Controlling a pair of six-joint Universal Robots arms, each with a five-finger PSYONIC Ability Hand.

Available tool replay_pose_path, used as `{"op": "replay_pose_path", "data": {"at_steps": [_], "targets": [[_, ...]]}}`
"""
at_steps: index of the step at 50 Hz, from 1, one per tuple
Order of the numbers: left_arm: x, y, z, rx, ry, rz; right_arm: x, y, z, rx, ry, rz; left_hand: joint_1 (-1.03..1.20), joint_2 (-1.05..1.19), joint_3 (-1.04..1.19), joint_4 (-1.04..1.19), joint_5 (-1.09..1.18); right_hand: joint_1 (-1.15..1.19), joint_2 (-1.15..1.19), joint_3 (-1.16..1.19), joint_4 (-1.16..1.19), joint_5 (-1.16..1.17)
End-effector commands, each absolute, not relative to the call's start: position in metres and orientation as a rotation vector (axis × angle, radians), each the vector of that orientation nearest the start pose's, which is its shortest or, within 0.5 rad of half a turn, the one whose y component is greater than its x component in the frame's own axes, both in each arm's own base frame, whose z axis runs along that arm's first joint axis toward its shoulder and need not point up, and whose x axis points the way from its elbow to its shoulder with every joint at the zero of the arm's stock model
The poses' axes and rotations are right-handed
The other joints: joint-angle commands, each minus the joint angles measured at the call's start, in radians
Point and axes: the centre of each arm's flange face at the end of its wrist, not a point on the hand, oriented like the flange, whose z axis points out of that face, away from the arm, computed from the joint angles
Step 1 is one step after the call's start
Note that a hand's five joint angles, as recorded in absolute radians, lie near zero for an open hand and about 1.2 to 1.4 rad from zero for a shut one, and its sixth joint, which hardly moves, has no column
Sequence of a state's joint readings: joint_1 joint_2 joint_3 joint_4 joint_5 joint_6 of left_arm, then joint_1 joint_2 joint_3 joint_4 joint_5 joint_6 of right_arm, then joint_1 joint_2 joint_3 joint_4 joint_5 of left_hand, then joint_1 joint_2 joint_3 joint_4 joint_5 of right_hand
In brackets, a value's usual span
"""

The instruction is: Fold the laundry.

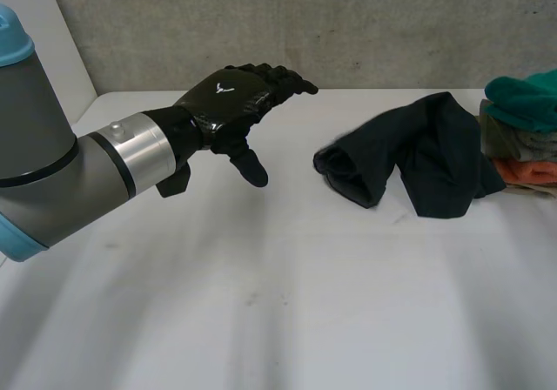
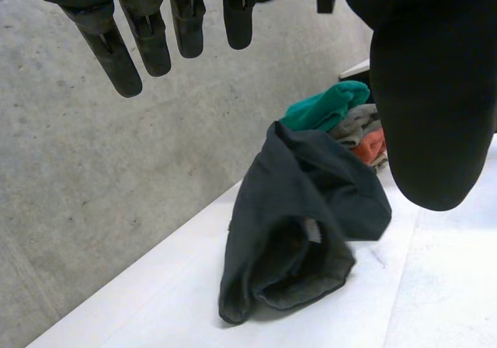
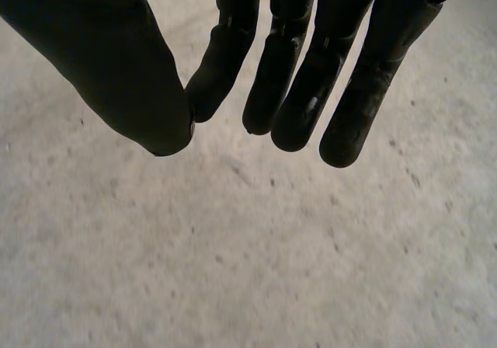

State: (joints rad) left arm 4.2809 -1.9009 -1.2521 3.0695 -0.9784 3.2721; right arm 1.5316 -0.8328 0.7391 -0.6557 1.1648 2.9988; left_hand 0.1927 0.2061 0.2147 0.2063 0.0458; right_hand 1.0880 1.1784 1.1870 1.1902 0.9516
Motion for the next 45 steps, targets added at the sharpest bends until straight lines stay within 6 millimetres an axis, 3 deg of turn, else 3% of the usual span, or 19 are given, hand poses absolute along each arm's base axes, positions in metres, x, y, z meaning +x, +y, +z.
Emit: {"op": "replay_pose_path", "data": {"at_steps": [1, 2, 8, 12, 16, 28, 31, 33, 45], "targets": [[-0.316, -0.252, 0.286, -0.998, -1.678, 1.619, 0.137, -0.508, 0.298, -0.67, 1.383, -2.711, 0.05, 0.037, 0.028, 0.037, 0.023, -0.129, -0.219, -0.227, -0.231, -0.167], [-0.316, -0.251, 0.285, -0.997, -1.682, 1.617, 0.139, -0.498, 0.293, -0.679, 1.424, -2.668, 0.05, 0.037, 0.028, 0.037, 0.023, -0.564, -0.655, -0.663, -0.666, -0.602], [-0.316, -0.247, 0.277, -0.996, -1.704, 1.589, 0.147, -0.459, 0.277, -0.736, 1.526, -2.535, 0.05, 0.037, 0.028, 0.037, 0.023, -0.909, -0.999, -1.008, -1.011, -0.947], [-0.319, -0.243, 0.275, -1.003, -1.704, 1.573, 0.156, -0.436, 0.259, -0.808, 1.579, -2.425, 0.05, 0.037, 0.028, 0.037, 0.023, -0.914, -1.004, -1.012, -1.016, -0.952], [-0.322, -0.239, 0.272, -1.008, -1.704, 1.561, 0.16, -0.42, 0.254, -0.962, 1.621, -2.394, 0.053, 0.04, 0.031, 0.039, 0.025, -0.914, -1.004, -1.012, -1.016, -0.952], [-0.339, -0.236, 0.251, -0.95, -1.785, 1.61, 0.158, -0.4, 0.225, -1.361, 2.003, -2.202, 0.047, 0.034, 0.025, 0.034, 0.02, -0.914, -1.004, -1.012, -1.016, -0.952], [-0.338, -0.239, 0.247, -0.907, -1.812, 1.63, 0.179, -0.392, 0.219, -1.47, 1.939, -2.199, 0.047, 0.034, 0.025, 0.034, 0.02, -0.914, -1.004, -1.012, -1.016, -0.952], [-0.336, -0.24, 0.243, -0.89, -1.831, 1.646, 0.204, -0.382, 0.22, -1.564, 1.831, -2.21, 0.047, 0.034, 0.025, 0.034, 0.02, -0.914, -1.004, -1.012, -1.016, -0.952], [-0.328, -0.237, 0.233, -0.874, -1.863, 1.649, 0.278, -0.371, 0.195, -1.714, 1.497, -2.3, 0.047, 0.034, 0.025, 0.034, 0.02, -0.914, -1.004, -1.012, -1.016, -0.952]]}}
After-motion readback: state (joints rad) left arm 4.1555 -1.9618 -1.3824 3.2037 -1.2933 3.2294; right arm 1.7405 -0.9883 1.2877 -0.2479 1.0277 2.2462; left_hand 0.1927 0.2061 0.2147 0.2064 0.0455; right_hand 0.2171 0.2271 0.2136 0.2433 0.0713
